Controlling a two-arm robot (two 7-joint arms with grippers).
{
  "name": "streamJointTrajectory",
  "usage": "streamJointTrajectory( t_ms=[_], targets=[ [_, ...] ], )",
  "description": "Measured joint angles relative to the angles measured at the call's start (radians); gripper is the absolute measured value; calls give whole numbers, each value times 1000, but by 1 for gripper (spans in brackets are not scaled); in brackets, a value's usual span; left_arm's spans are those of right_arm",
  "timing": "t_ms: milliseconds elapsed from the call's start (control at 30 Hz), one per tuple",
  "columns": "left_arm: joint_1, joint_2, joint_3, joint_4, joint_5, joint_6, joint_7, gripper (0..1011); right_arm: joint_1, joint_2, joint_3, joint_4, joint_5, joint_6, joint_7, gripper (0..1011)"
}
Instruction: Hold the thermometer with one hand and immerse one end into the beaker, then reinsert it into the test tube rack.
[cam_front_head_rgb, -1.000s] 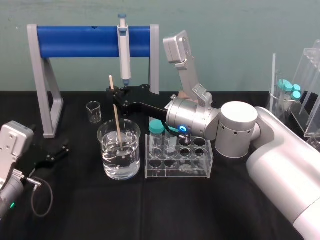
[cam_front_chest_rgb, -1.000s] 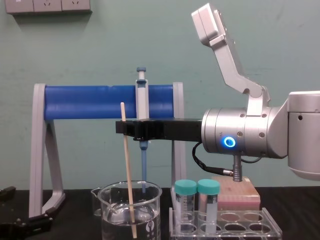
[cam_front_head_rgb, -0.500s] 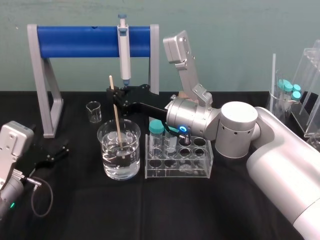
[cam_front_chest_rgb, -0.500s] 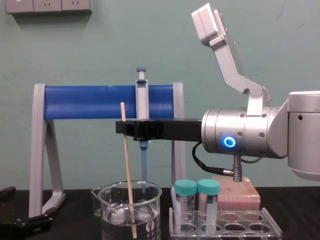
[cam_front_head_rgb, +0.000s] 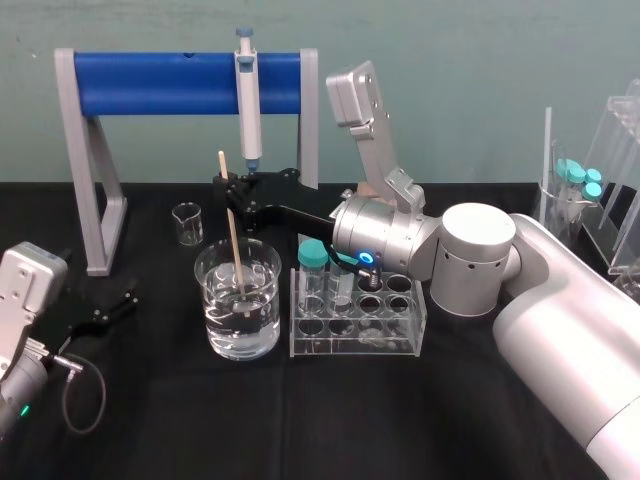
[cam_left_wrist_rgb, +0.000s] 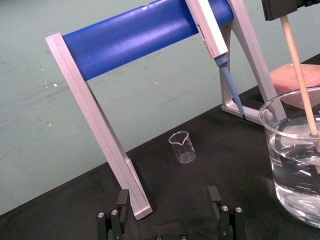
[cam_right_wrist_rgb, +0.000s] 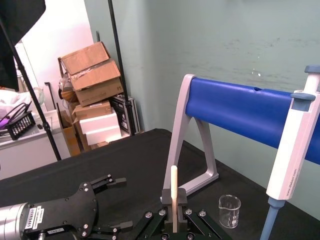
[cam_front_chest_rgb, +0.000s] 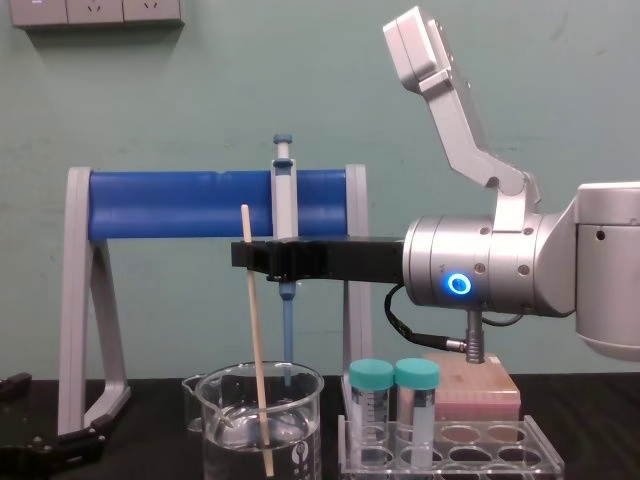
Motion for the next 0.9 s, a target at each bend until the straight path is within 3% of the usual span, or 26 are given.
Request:
streamJointTrajectory(
  t_ms=[900],
  targets=[
    [0, 0, 0, 0, 0, 0, 0, 1004, 0, 0, 0, 0, 0, 0, 0, 55]
  ],
)
